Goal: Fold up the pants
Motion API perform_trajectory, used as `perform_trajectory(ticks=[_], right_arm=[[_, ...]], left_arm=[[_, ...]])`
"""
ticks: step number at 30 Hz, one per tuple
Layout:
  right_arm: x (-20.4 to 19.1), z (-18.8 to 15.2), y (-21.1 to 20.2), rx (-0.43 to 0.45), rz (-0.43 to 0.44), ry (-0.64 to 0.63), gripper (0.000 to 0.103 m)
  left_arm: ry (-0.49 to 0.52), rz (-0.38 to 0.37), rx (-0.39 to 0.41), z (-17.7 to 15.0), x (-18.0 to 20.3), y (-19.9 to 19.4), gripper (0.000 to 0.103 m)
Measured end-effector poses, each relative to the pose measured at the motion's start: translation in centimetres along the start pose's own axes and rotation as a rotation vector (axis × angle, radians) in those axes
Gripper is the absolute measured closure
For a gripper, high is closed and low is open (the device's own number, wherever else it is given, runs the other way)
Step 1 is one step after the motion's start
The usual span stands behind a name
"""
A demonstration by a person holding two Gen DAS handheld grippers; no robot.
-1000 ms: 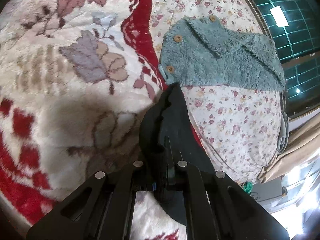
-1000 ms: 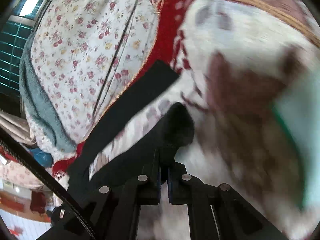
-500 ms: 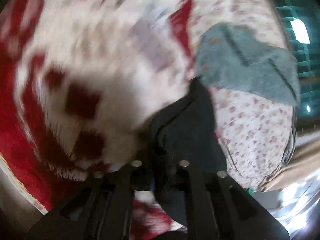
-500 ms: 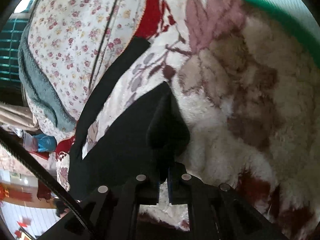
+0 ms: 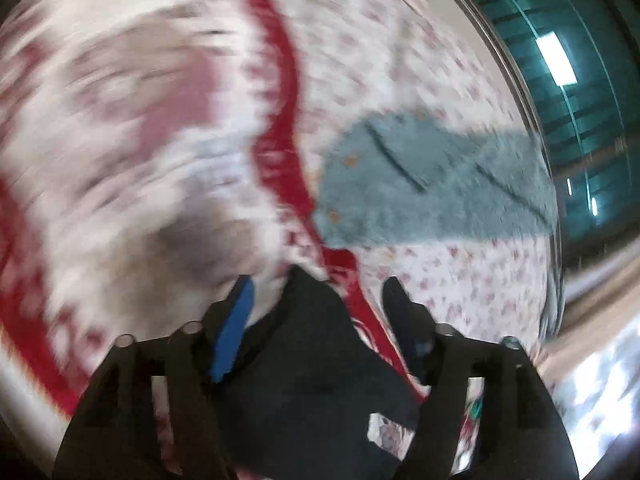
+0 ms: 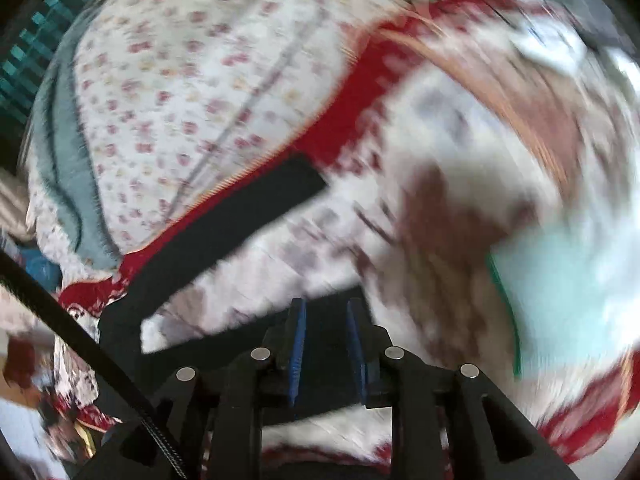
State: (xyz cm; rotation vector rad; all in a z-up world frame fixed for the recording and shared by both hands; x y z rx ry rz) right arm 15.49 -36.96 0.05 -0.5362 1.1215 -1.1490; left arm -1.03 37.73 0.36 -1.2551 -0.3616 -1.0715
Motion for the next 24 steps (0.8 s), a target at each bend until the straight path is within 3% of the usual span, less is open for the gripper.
perform_trajectory(ticks=[1,3,7,10,14,16,18,21,24], right_arm=[[-1.3,1.7,-0.1,-0.005,-0.010,-0.024,0.083],[-3.6,4.3,0.1,-0.017,-0.005,-0.075,0.077],[-6.4,9.2,1.3,-0.012,-0.066,-0.130,0.071],[-6.7,10.6,2.6,-0.018,-0.061,-0.095,0.070],[-6.1,9.4,5.0,-0.047,-0.075,-0.079,0.070],[-5.5,8.7,6.2,-0.074,-0.078,-0.054,0.070],[-5.2,8.5,7.0,-0.085,-0.082,-0.042,0.070],[-4.9,8.3,7.6,-0.085,-0.084,-0.021,0.070],[-5.0,8.2,7.7,-0.085,-0.074,0.000,0.070]], left_arm=[[0.065,0.002,-0.089,1.2,1.9,3.0,0.028],[0.089,0.065,-0.211,2.4,2.7,7.7,0.028],[0.154,0.110,-0.401,2.9,2.5,15.9,0.028],[0.084,0.093,-0.431,2.9,0.5,18.9,0.028],[0.063,0.087,-0.433,2.9,-1.8,20.5,0.028],[0.007,0.032,-0.469,2.8,-2.5,20.5,0.028],[0.007,-0.031,-0.502,2.3,-2.1,20.3,0.028],[0.027,-0.069,-0.543,1.6,-1.5,19.9,0.028],[0.046,-0.060,-0.561,0.9,-1.1,20.3,0.029]])
Point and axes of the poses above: each gripper's, at about its wrist camera, not at the fingertips, and y roughly the way its jaws point, x to its right, z to its top, the point moved 5 cm from there along y, roughly the way its jaws point, and after that the axes turned 3 degrees about z, right-handed, at the moved point
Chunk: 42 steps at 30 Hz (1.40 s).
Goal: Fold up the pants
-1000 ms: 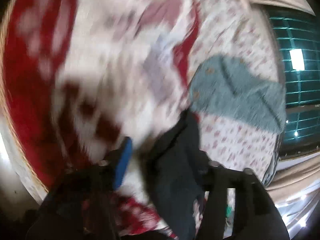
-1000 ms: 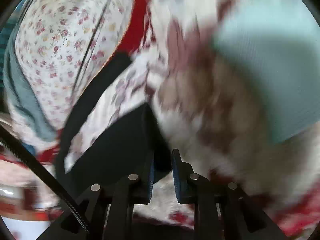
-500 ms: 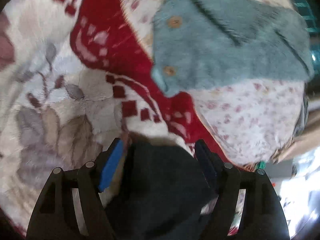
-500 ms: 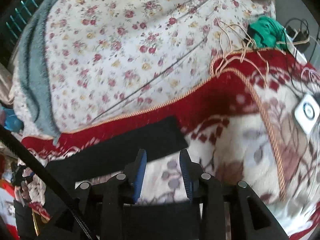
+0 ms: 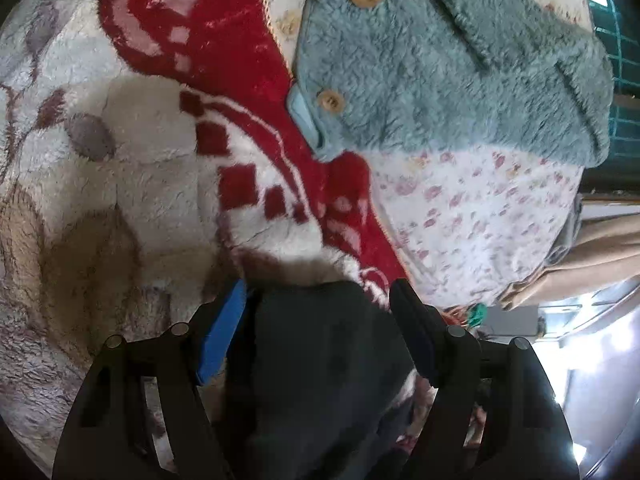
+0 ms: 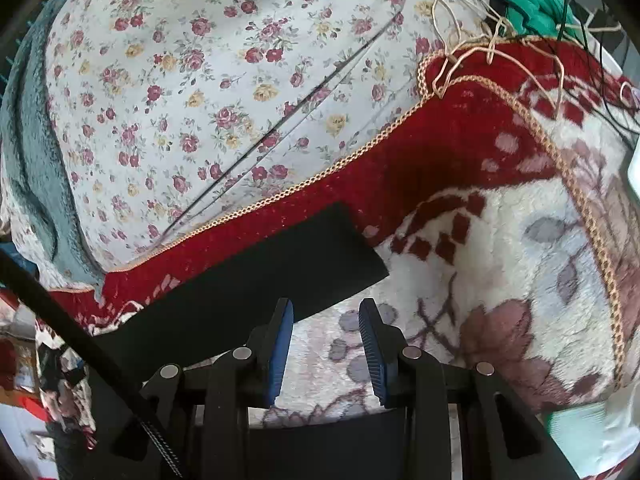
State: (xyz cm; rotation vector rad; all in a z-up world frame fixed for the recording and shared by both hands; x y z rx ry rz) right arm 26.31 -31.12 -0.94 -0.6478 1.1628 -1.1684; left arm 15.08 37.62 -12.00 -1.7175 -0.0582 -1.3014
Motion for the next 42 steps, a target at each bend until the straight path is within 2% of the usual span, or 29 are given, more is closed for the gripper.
perform_trajectory(ticks=[4,7,10,15,21,23,25,27,28,31,34,36,42], right_arm=[[-0.2,-0.4,-0.5,0.001,0.000,-0.011,0.070],[0.2,-0.5,-0.7,-0.001,-0.009,-0.002,0.070],[0.5,-0.7,-0.6,-0.004,-0.009,0.010,0.070],[0.2,-1.3,0.0,-0.015,-0.002,0.011,0.070],[-0.1,-0.3,-0.5,0.016,-0.016,-0.032,0.070],[0.5,1.3,-1.0,0.055,-0.031,-0.045,0.070],[1.1,2.9,-0.8,0.062,-0.017,-0.054,0.070],[1.8,4.6,0.6,0.025,0.028,-0.063,0.070],[2.2,5.4,1.8,-0.006,0.046,-0.063,0.070],[2.8,6.8,4.8,-0.068,0.102,-0.023,0.070],[2.7,7.7,8.3,-0.125,0.112,-0.001,0.070],[2.5,8.4,10.7,-0.164,0.058,-0.025,0.070],[1.9,10.1,14.9,-0.217,-0.024,-0.083,0.070]], left_arm=[[-0.010,-0.057,-0.004,-0.2,0.3,0.0,0.029],[0.015,-0.046,-0.017,-0.6,0.7,0.0,0.029],[0.033,-0.069,-0.027,-1.1,1.2,-0.5,0.029],[0.080,-0.061,-0.083,-1.9,2.2,0.9,0.029],[0.087,-0.004,-0.070,-1.2,2.4,2.6,0.030],[0.080,0.013,-0.050,-0.9,2.1,2.8,0.038],[0.069,0.020,-0.032,-0.7,1.7,2.9,0.043],[0.077,0.050,-0.019,-0.6,1.4,2.9,0.060],[0.090,0.095,-0.007,-0.5,1.2,3.0,0.078],[0.140,0.142,0.021,-0.7,1.4,2.9,0.091],[0.214,0.195,0.062,-1.5,2.7,2.6,0.093],[0.238,0.215,0.080,-1.9,3.3,2.2,0.093],[0.262,0.201,0.120,-2.5,4.6,1.0,0.093]])
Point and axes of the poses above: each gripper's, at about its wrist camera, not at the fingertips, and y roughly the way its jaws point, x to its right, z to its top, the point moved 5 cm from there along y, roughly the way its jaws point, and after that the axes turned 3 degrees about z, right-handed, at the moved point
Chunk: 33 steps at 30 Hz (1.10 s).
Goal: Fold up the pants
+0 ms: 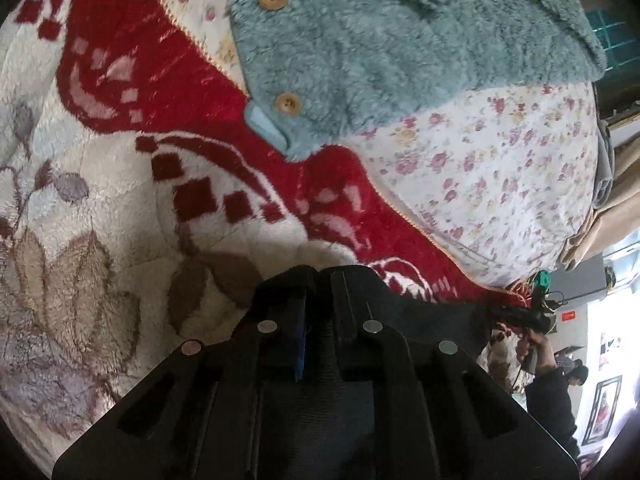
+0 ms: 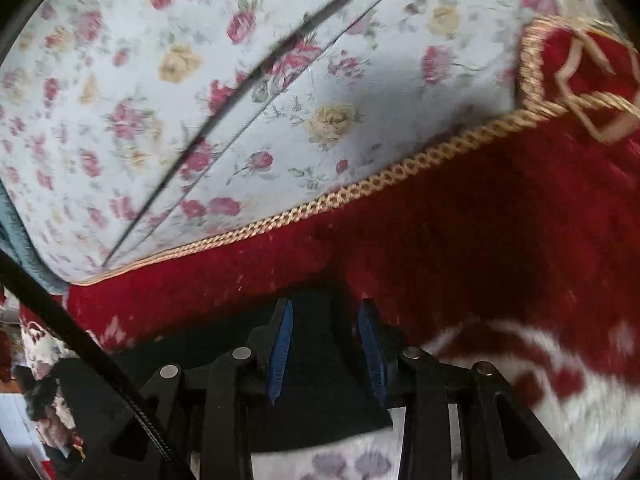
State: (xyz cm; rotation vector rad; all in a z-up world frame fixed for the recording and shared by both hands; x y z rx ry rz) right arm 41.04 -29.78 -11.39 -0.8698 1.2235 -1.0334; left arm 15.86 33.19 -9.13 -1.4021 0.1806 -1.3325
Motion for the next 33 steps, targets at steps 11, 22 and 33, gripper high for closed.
perform_trajectory(ticks=[11,22,33], right_arm=[[-1.4,0.0,2.4,-0.071,-0.004,-0.043,0.093],[0.2,-0.9,-1.4,0.052,-0.018,-0.053,0.102],[-0.1,-0.9,-1.7,0.039,-0.009,-0.042,0.094]], left_arm=[[-0.026,0.003,0.012,-0.2,0.1,0.1,0.093],[-0.057,0.011,0.034,-0.4,0.2,-0.6,0.093],[-0.076,0.051,0.008,-1.0,-0.2,0.0,0.093]])
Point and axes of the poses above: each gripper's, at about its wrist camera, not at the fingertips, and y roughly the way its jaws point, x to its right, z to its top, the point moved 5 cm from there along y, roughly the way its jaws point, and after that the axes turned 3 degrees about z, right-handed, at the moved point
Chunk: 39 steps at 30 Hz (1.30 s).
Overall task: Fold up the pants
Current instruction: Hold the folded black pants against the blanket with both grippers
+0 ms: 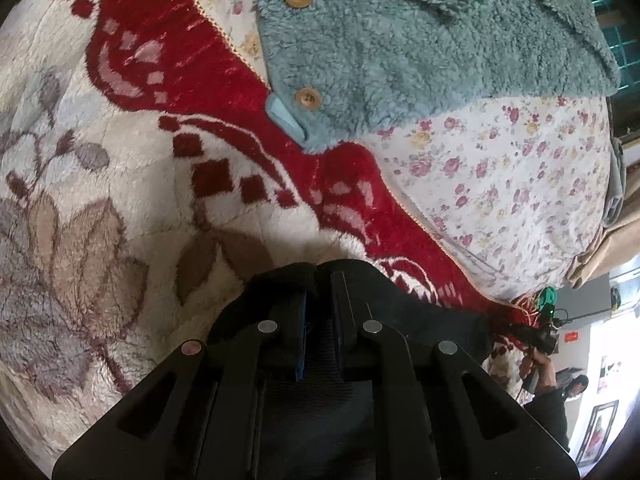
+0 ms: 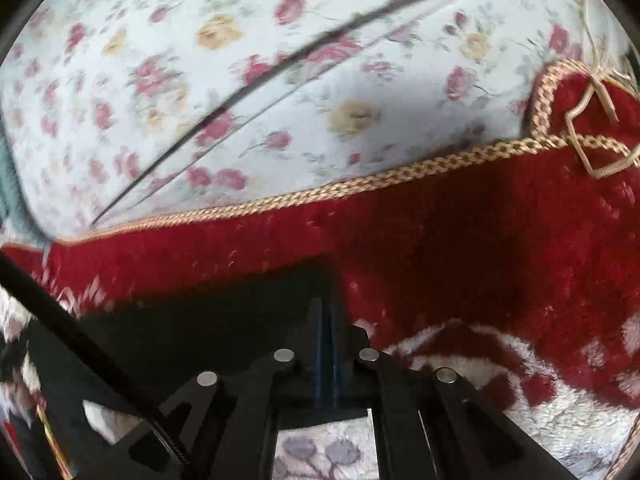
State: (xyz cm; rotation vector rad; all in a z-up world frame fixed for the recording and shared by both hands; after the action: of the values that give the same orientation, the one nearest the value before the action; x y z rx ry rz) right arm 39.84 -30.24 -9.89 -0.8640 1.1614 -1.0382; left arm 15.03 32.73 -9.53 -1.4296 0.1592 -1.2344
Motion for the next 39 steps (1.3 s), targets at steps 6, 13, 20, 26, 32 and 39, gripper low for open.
perform_trajectory(ticks=[6,13,20,26,32,39], right_arm=[[0.5,0.5,2.2,-0.047,0.058,0.068,0.083],[-0.9,-0.1,3.1,-0.074,0.135,0.056,0.083],[-1.4,0.3,6.2,-0.101,0.084,0.059,0.083],[-2.0,0.3,6.4,-0.109,0.041,0.002,0.083],[-4.4,-0.8,4.8,-0.051,0.051,-0.053,0.101],[-5.5,-2.9,-0.9,0.051,0.083,-0.062,0.101]], left_arm=[[0.010,0.003,-0.006,0.1,0.0,0.2,0.093],[0.003,-0.002,-0.011,0.2,-0.3,0.5,0.093],[-0.021,-0.006,-0.029,0.3,-0.6,1.2,0.093],[-0.032,-0.010,-0.034,0.2,-0.8,1.4,0.093],[0.009,-0.003,-0.005,0.1,-0.1,0.6,0.093],[0.020,-0.050,0.045,-0.9,1.3,-2.9,0.094]])
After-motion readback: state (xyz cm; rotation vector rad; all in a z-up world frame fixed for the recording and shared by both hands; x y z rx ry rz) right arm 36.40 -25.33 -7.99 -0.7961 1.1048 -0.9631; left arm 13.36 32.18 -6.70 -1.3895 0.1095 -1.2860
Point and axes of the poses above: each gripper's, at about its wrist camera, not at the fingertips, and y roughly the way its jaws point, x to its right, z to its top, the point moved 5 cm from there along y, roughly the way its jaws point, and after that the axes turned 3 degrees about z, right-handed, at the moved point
